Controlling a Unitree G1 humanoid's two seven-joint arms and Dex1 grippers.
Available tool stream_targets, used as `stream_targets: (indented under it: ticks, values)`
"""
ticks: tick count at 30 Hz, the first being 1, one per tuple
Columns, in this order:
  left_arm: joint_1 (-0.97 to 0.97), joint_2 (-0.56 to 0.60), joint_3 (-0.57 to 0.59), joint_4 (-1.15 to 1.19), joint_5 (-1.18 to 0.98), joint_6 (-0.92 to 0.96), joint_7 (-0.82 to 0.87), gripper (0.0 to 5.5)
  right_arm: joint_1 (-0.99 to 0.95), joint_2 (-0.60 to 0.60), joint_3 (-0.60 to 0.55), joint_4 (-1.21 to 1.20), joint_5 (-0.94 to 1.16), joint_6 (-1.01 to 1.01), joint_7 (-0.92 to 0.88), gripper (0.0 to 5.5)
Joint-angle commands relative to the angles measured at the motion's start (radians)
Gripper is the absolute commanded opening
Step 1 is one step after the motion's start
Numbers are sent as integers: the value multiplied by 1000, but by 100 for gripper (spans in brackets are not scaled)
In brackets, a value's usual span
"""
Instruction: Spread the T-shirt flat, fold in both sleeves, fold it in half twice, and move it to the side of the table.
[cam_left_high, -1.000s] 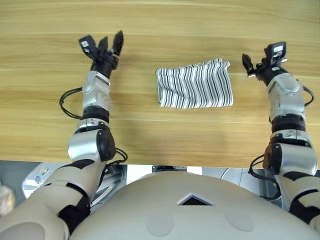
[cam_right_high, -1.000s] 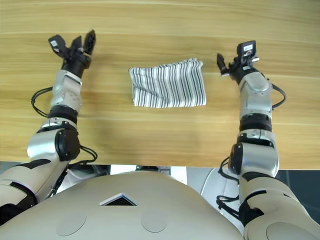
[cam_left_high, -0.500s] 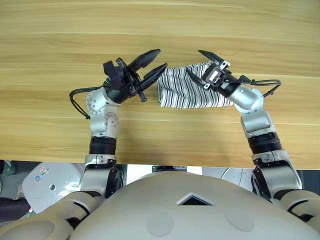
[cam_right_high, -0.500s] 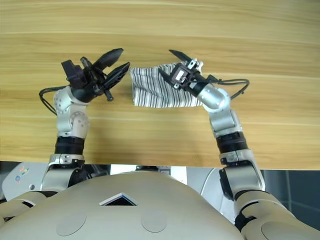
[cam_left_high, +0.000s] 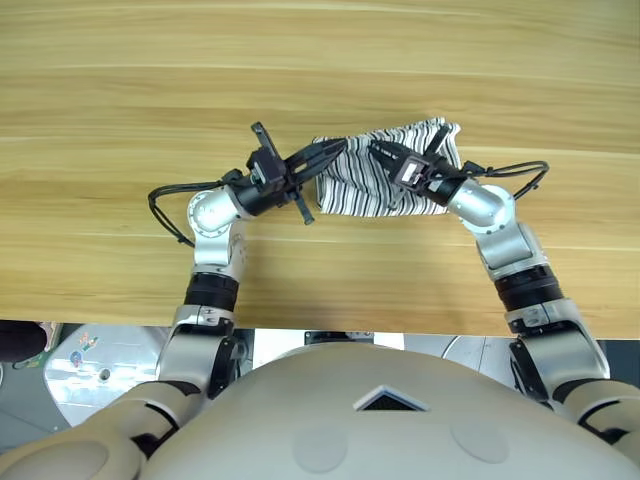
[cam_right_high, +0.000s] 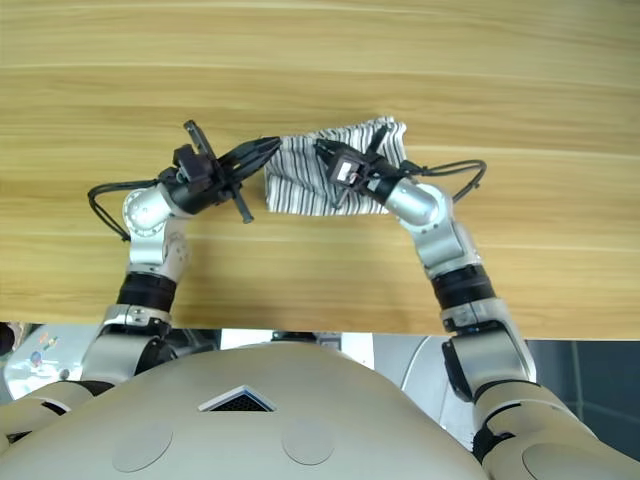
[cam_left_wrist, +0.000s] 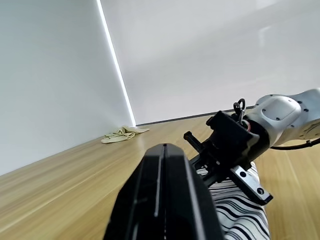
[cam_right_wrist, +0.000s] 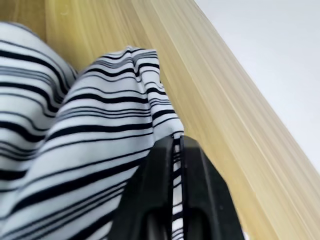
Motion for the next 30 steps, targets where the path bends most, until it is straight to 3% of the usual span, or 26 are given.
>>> stream_targets:
  ticks: [1,15,19,26,30]
  values:
    - [-37,30,-39,100,151,-102,95,0,10,-41,23,23,-17,-17,42,3]
    - [-70,96,-191,248,418,-228,309,0,-35,-34,46,152,-33,-33,33,3]
    - [-56,161,-265,233,597,-227,398,0,-48,-21,43,148,-28,-19,27,3]
    - [5,376,-390,-7,1040,-56,532,0,-55,-6,42,130,-36,4,11,3]
    - [31,436,-427,-142,1223,88,563,0,-51,9,47,111,-41,8,10,3]
